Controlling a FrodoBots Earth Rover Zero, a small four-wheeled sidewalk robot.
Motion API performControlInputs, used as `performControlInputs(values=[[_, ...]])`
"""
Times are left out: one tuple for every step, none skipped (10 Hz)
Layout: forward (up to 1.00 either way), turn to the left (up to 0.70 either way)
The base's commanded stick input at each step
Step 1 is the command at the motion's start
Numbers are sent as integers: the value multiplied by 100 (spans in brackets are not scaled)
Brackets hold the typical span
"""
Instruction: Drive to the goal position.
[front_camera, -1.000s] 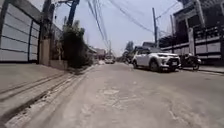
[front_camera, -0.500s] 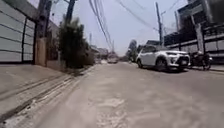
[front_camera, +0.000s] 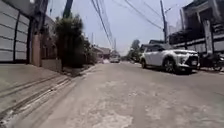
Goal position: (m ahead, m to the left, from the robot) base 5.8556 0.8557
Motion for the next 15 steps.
performControlInputs(values=[[100, 1], [100, 1], [100, 1], [100, 1], [100, 1], [100, 1], [100, 1], [100, 1], [100, 1], [100, 1], [100, 1], [100, 1], [100, 1], [100, 1], [100, 1]])
